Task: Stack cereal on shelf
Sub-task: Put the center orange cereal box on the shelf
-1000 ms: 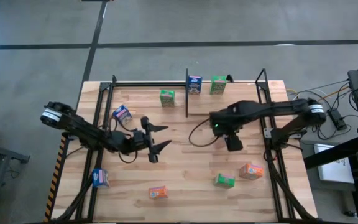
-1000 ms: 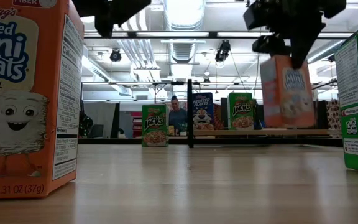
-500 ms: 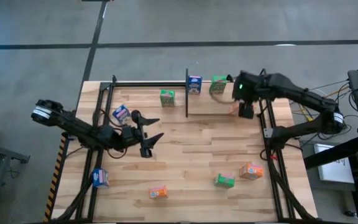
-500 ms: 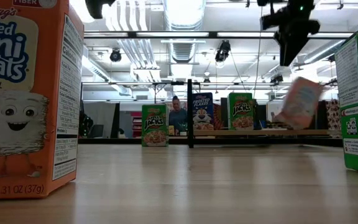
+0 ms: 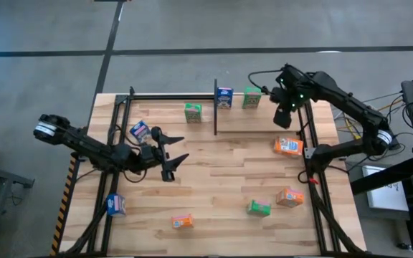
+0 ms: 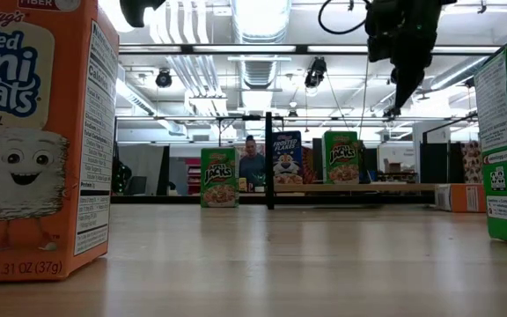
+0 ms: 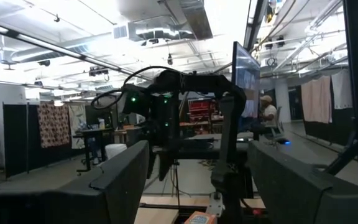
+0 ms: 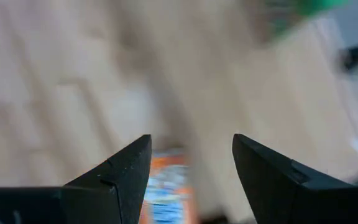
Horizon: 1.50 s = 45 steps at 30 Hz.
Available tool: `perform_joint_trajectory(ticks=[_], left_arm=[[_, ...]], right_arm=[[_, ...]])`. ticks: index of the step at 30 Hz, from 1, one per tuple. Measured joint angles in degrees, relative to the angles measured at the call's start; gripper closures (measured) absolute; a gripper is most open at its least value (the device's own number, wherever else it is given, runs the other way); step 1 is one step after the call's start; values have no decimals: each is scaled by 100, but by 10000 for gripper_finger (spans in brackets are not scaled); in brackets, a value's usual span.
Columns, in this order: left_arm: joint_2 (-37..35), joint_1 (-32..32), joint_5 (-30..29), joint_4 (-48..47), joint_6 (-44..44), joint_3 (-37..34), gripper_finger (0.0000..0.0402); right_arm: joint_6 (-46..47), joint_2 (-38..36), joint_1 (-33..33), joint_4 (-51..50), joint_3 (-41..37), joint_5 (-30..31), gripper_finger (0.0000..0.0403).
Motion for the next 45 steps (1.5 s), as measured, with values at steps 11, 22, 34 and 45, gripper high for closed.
perform_joint_trajectory(ticks=[11, 22, 34, 45], left_arm=[[0, 0, 2, -233, 13, 0, 145], [-22, 0, 2, -231, 17, 7, 145], [-26, -11, 11, -247, -38, 39, 145], [-26, -22, 13, -248, -46, 39, 145]], right_arm=[[2488, -600, 1751, 131, -1824, 613, 208], [3602, -507, 2613, 342, -3185, 2375, 386], [4232, -96, 2609, 752, -3316, 2456, 394], [4668, 429, 2672, 1525, -3247, 2032, 394]])
